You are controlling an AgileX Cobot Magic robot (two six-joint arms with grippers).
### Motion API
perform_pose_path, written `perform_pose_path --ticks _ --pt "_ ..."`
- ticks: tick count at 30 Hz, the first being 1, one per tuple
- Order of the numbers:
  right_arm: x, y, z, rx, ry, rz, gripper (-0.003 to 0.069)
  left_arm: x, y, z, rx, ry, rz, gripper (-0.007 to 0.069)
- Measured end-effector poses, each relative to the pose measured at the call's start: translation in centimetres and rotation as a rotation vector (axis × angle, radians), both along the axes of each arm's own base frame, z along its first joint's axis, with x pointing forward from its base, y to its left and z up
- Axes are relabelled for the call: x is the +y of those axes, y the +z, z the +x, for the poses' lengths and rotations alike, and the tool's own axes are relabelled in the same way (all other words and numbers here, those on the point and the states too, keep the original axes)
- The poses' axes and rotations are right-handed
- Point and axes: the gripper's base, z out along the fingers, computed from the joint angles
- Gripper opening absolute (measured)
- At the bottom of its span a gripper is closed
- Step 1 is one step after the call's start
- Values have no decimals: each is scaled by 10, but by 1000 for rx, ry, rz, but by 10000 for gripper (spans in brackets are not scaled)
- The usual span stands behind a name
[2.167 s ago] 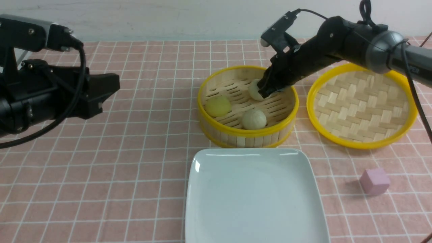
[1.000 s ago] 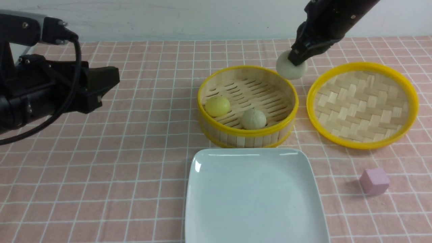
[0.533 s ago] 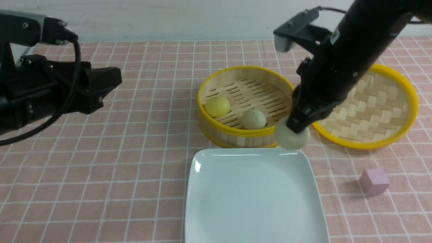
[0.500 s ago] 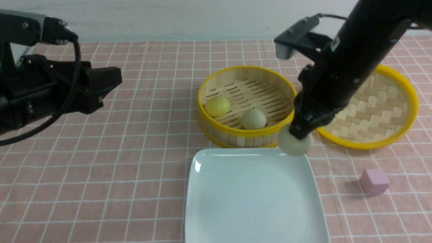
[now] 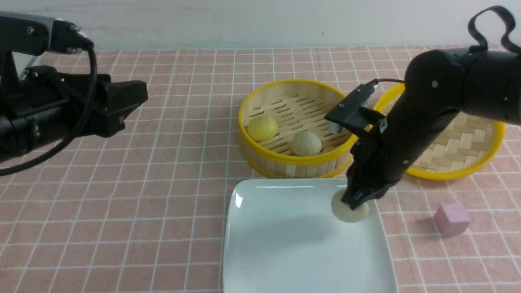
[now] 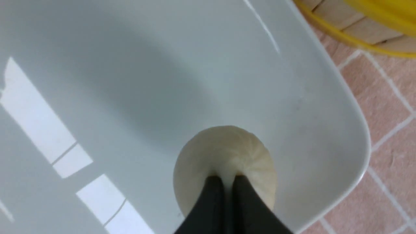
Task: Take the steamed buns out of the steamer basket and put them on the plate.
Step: Use the right arm to put the steamed stuffed bun into the plate
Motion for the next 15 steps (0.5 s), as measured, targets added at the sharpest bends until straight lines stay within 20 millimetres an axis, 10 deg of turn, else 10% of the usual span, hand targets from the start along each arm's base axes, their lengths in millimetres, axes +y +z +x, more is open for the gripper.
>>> perform_pose_path --ticks 9,15 --pt "3 -21 7 25 -4 -18 52 0 0 0 0 -1 0 489" --pt "3 -14 9 -20 -11 -2 283 0 0 0 0 -3 -1 489"
